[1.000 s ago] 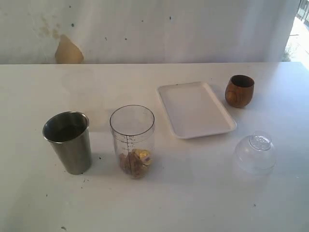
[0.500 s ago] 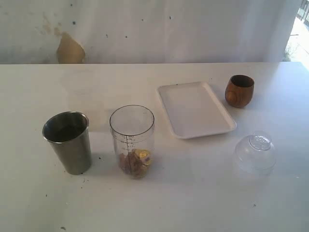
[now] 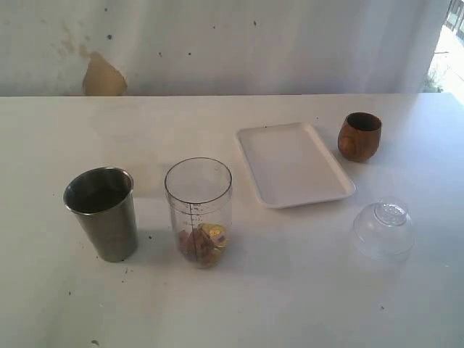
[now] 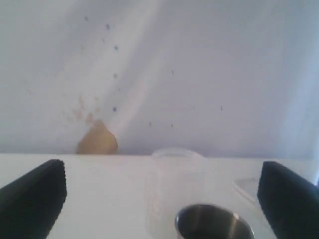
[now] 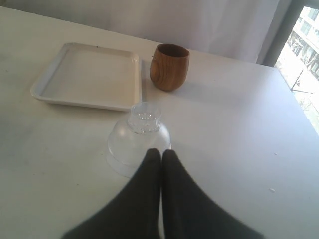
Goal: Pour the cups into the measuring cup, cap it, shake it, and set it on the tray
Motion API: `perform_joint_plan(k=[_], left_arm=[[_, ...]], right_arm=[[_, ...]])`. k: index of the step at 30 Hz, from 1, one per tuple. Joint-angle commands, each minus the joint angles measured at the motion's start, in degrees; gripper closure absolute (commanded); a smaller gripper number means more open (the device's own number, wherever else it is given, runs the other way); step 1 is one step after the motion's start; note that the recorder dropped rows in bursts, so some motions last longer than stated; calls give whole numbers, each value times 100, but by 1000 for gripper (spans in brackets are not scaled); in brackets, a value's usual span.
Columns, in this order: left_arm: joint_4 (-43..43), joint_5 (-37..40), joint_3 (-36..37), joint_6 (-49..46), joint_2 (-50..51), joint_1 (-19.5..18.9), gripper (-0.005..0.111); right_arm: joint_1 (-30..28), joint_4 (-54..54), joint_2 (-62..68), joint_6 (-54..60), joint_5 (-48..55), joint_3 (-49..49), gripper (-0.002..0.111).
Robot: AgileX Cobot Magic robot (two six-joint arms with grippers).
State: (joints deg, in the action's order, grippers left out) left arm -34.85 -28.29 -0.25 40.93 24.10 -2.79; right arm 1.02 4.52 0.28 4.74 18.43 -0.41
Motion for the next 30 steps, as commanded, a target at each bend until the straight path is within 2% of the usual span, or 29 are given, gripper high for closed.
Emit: perform_joint_plan(k=[1, 12, 20, 30], left_arm=[[-810, -613, 25, 245, 1020, 11, 2], [-895, -2480, 25, -994, 3490, 11, 2], [-895, -3516, 25, -2014, 5020, 11, 2], [-1238, -3690, -636, -2071, 6787, 11, 2]], right_arm=[[-38, 8, -28, -2, -41, 41, 108], [-38, 8, -28, -2, -41, 41, 108], [-38, 8, -28, -2, -41, 41, 108], [-38, 8, -28, -2, -41, 41, 108]])
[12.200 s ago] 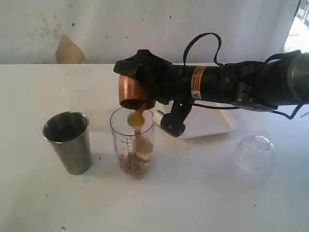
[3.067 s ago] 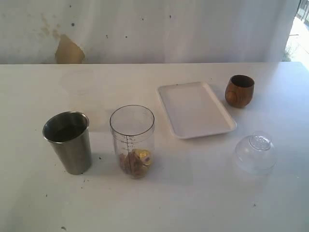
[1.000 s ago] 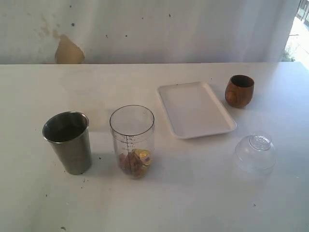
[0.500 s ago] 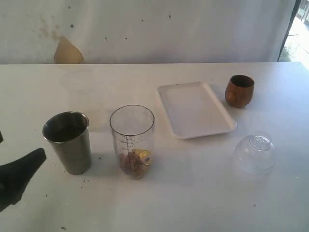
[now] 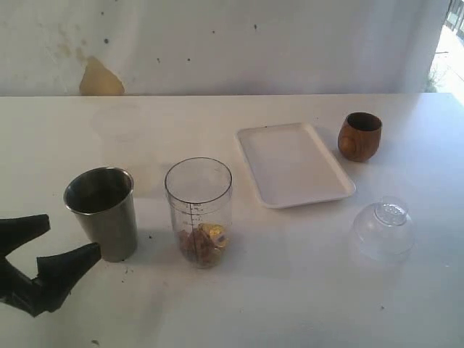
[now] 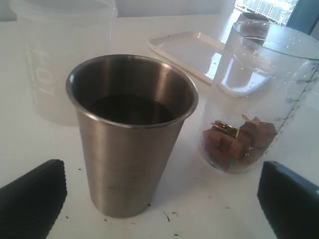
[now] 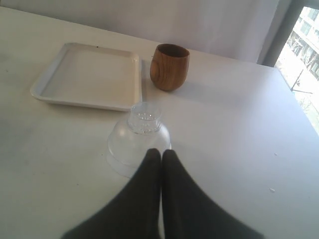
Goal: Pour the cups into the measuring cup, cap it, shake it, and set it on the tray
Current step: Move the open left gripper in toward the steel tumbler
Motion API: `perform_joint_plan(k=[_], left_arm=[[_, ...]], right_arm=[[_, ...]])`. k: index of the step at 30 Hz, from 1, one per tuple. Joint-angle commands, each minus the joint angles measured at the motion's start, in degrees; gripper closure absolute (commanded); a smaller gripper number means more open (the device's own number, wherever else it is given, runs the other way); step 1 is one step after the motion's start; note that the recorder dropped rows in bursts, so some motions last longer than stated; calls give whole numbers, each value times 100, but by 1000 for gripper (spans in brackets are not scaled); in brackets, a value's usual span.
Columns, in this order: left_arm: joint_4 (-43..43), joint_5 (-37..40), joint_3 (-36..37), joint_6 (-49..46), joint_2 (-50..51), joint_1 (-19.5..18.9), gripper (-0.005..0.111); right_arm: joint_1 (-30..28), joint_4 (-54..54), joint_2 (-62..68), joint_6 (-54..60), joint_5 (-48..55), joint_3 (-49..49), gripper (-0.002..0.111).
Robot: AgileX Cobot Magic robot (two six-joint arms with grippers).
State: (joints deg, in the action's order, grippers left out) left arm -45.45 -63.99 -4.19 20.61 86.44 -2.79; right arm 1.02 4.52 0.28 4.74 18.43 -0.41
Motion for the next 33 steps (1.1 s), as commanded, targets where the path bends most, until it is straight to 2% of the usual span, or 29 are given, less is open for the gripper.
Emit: perform_joint_plan(k=[1, 6, 13, 17, 23, 33], left_arm=[[-177, -137, -326, -93, 724, 11, 2], [-208, -570, -600, -365, 1473, 22, 2], [-392, -597, -949, -799, 2141, 22, 2], [-603, -597, -1215, -743, 2310, 86, 2], [-418, -597, -1613, -743, 2525, 477, 2], [-130, -516, -2056, -882, 2626, 524, 2]], right_arm=[[-38, 8, -28, -2, -41, 41, 108], [-38, 8, -28, -2, -41, 41, 108], [-38, 8, -28, -2, -41, 41, 108], [-38, 8, -28, -2, -41, 41, 108], [-38, 8, -28, -2, -41, 41, 108], [-38, 8, -28, -2, -41, 41, 108]])
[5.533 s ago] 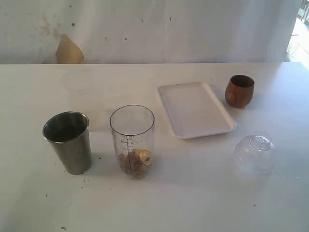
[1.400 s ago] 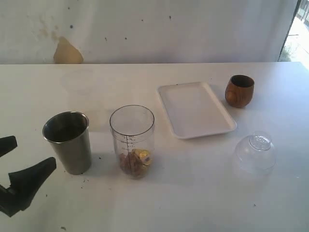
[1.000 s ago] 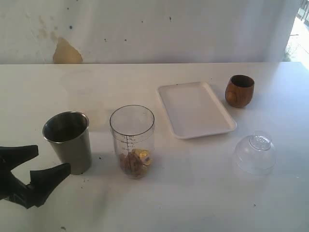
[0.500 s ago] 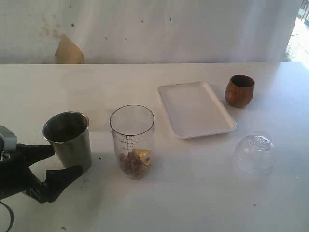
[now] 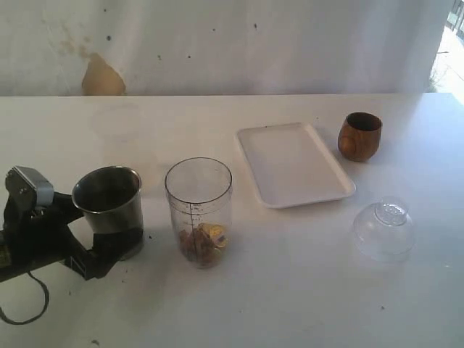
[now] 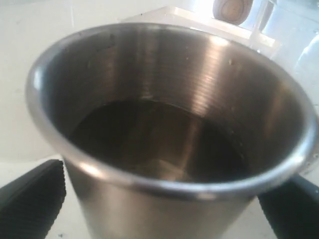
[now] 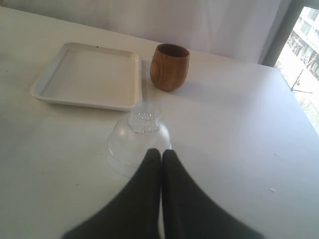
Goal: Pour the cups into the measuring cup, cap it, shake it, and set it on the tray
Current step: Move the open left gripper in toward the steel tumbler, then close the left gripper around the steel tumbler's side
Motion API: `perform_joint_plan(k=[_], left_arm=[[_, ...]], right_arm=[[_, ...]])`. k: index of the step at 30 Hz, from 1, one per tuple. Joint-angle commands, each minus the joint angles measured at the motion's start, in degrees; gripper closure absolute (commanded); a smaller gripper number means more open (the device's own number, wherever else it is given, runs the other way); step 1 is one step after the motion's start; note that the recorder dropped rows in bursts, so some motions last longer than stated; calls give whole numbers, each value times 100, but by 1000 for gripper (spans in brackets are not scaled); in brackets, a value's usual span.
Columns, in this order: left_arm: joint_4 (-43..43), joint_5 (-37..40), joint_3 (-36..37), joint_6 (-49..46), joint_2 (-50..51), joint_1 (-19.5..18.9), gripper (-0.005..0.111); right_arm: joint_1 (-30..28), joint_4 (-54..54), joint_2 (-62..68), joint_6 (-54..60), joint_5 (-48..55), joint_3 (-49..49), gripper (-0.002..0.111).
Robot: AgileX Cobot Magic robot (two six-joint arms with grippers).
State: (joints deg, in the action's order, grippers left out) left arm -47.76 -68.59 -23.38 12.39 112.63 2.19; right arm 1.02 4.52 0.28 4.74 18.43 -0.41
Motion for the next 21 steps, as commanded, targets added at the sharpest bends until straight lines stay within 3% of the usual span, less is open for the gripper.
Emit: perform_joint_plan(k=[1, 21], left_arm=[[86, -83, -180, -60, 6, 27, 2], [232, -137, -742, -81, 578, 222, 2]], right_arm=[[-38, 8, -28, -2, -41, 41, 108], [-38, 8, -28, -2, -41, 41, 108]])
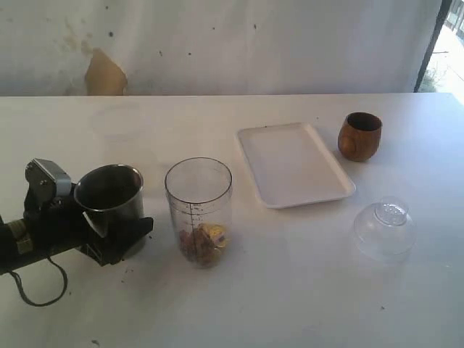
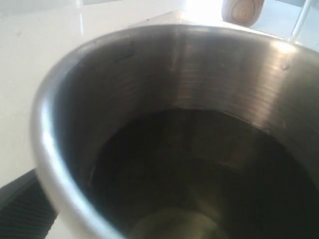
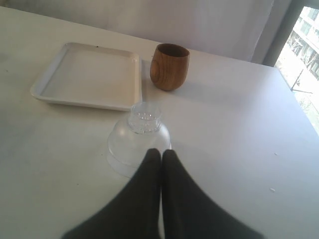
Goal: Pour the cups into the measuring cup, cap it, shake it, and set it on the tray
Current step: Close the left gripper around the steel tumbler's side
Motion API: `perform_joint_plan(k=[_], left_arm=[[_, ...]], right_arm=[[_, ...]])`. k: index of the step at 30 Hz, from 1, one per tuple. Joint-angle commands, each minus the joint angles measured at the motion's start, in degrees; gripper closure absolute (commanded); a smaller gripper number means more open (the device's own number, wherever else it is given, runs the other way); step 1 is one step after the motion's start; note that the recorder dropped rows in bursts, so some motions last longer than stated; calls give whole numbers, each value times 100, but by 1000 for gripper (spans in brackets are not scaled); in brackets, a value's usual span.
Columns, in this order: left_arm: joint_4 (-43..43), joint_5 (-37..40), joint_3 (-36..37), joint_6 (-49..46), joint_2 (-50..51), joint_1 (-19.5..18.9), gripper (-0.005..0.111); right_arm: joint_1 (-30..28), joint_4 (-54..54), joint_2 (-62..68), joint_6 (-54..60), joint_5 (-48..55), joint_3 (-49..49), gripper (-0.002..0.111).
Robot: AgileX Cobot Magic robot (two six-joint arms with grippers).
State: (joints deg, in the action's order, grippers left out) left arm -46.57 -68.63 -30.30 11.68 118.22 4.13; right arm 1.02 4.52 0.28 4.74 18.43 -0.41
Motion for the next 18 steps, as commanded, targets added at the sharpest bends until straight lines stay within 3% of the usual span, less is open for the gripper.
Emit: perform_joint_plan(k=[1, 15, 18], left_arm=[[110, -133, -51, -9, 19, 28, 2], [110, -133, -51, -19, 19, 28, 2], [110, -133, -51, -19, 19, 28, 10]], right_arm=[[-38, 8, -28, -2, -41, 41, 108], [-38, 8, -28, 63, -41, 41, 108], [-38, 8, -28, 63, -41, 41, 108]])
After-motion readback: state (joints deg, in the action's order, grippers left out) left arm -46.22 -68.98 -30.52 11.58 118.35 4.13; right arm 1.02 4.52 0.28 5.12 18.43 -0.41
